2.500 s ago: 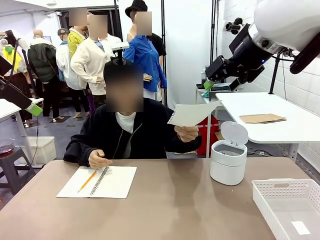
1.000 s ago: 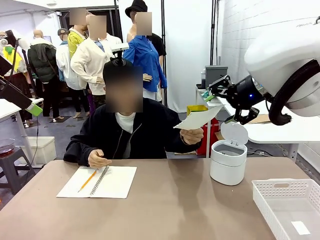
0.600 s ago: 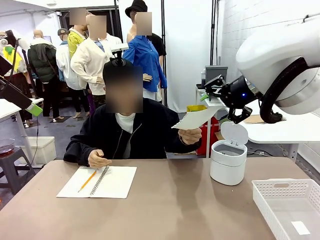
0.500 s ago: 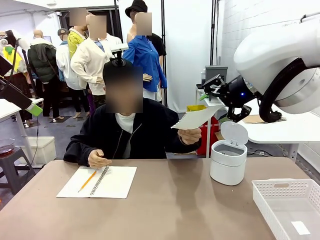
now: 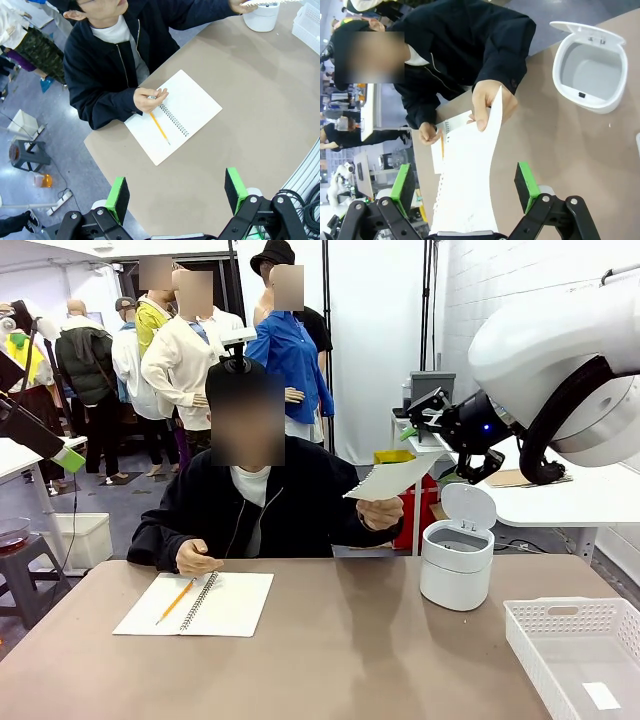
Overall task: Sort the paper based on its condition.
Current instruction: If a person hands you a paper, place it in the Organizing basket , and if it's crumpled, put it in the Trash can.
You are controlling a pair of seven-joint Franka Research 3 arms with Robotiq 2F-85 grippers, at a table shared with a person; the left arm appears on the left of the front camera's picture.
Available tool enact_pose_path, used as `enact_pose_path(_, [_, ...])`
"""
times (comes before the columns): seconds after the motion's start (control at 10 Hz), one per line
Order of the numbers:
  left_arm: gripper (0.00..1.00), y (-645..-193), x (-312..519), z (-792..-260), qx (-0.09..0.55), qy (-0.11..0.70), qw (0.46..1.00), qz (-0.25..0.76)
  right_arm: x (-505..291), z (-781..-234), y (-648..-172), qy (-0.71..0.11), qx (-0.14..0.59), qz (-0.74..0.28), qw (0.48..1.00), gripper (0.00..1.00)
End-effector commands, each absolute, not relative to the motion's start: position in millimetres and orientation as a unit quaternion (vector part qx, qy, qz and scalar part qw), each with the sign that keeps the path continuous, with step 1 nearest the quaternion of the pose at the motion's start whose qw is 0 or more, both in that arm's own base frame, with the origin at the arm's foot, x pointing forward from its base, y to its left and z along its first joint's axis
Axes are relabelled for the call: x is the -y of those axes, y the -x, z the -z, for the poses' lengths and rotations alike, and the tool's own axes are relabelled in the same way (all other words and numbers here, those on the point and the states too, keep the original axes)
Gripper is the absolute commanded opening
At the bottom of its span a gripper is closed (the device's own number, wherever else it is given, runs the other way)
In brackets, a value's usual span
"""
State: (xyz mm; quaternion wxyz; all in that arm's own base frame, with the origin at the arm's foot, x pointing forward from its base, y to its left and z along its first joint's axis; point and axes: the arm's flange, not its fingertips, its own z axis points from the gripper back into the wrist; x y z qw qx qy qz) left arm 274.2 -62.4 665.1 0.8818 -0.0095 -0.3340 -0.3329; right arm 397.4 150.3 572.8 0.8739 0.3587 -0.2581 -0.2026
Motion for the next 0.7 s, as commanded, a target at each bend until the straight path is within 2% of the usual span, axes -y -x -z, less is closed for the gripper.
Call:
enact_pose_path(0.0, [1.0,-273,62,-666,0.33,0.013,0.882,0.335,-147,-568,-390,-0.374,0.259,0.243,0.857,1.0])
enact_pose_path(0.3, [1.0,-273,62,-666,0.33,0.013,0.882,0.335,-152,-571,-366,-0.39,0.292,0.307,0.817,1.0])
enact_pose_path(0.6, [1.0,-273,62,-666,0.33,0.013,0.882,0.335,-159,-560,-366,-0.407,0.251,0.326,0.815,1.0])
